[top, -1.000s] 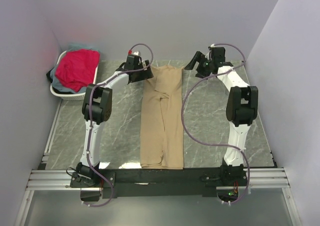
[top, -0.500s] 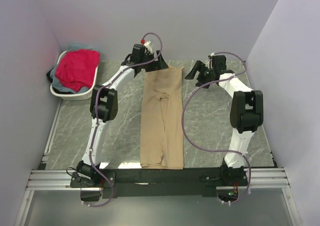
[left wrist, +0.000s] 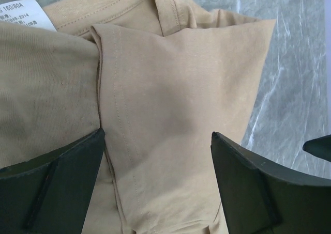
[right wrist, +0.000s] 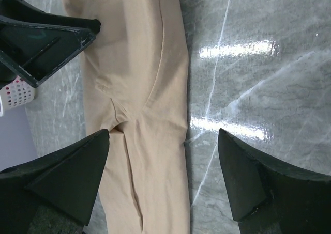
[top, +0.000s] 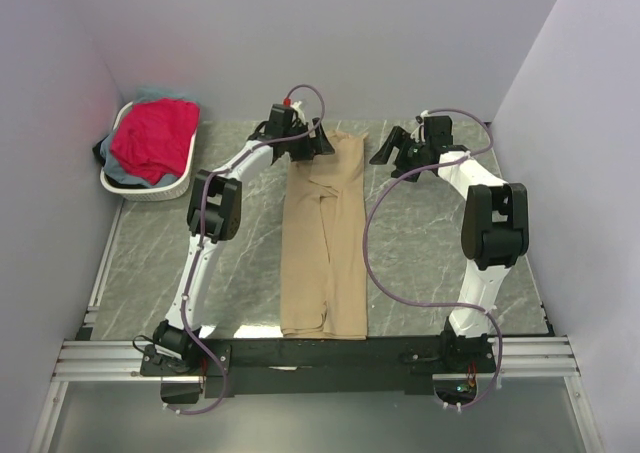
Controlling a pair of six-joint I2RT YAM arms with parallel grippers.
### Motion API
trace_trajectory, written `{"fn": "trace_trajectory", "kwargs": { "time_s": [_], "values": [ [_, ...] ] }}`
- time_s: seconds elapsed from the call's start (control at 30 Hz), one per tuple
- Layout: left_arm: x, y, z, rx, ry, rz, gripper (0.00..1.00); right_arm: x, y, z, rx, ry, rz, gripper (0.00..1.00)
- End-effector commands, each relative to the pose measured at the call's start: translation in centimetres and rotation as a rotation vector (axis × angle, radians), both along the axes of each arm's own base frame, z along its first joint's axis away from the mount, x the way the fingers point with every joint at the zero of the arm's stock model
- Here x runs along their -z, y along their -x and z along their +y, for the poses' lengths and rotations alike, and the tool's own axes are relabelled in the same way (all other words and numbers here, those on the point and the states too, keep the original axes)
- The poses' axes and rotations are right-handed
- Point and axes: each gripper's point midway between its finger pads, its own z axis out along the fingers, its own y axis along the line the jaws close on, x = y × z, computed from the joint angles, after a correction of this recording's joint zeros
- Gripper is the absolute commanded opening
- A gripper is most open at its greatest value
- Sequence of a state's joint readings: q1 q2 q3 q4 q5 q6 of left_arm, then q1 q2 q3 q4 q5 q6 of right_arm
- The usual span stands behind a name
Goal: Fold and stack the t-shirts
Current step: Fold the tshirt
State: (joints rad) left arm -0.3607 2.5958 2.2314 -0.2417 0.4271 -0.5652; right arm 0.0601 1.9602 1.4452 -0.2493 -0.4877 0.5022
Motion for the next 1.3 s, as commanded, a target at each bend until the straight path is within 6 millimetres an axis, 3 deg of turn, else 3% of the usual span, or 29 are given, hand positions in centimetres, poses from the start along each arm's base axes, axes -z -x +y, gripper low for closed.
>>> {"fn": "trace_trajectory", "kwargs": {
  "time_s": [0.0, 0.2, 0.37, 0.5, 0.53, 0.67, 0.73, 0.87, 1.0, 1.03, 1.1, 1.27],
  "values": [
    [-1.5, -1.3, 0.2, -0.048, -0.030, -0.063, 0.89, -3.1, 0.0, 0.4, -0.025, -0.006, -0.092, 0.91],
    [-0.6, -1.3, 0.3, -0.083, -0.105, -0.079, 0.87, -2.4, 0.1, 0.5, -0.030, -0.018, -0.074, 0.91],
    [-0.2, -0.9, 0.0, -0.090, -0.130, -0.078, 0.74, -2.0, 0.1, 0.6, -0.038, -0.020, -0.064, 0.91],
    [-1.6, -1.0, 0.1, -0.104, -0.114, -0.108, 0.72, -1.9, 0.1, 0.9, -0.045, -0.030, -0.060, 0.90],
    [-1.6, -1.0, 0.1, -0.108, -0.115, -0.108, 0.67, -1.7, 0.2, 0.9, -0.046, -0.031, -0.055, 0.90],
    [-1.9, -1.5, 0.2, -0.113, -0.127, -0.114, 0.61, -1.3, 0.2, 0.8, -0.046, -0.031, -0.050, 0.90],
    [-1.9, -1.5, 0.1, -0.111, -0.130, -0.120, 0.48, -1.4, 0.2, 0.8, -0.045, -0.030, -0.050, 0.90],
    [-1.6, -1.5, 0.2, -0.116, -0.135, -0.113, 0.39, -1.2, 0.3, 0.8, -0.047, -0.032, -0.044, 0.90],
    [-1.3, -1.4, 0.1, -0.113, -0.148, -0.111, 0.18, -1.1, 0.3, 0.9, -0.049, -0.034, -0.044, 0.90],
    [-1.2, -1.4, 0.2, -0.115, -0.152, -0.108, 0.09, -1.2, 0.2, 1.0, -0.048, -0.035, -0.047, 0.90],
    [-1.3, -1.6, 0.3, -0.121, -0.151, -0.112, 0.01, -1.1, 0.2, 0.9, -0.051, -0.037, -0.043, 0.90],
    [-2.2, -1.4, 0.0, -0.116, -0.148, -0.133, 0.01, -0.8, 0.5, 0.9, -0.052, -0.038, -0.038, 0.90]
  ]
}}
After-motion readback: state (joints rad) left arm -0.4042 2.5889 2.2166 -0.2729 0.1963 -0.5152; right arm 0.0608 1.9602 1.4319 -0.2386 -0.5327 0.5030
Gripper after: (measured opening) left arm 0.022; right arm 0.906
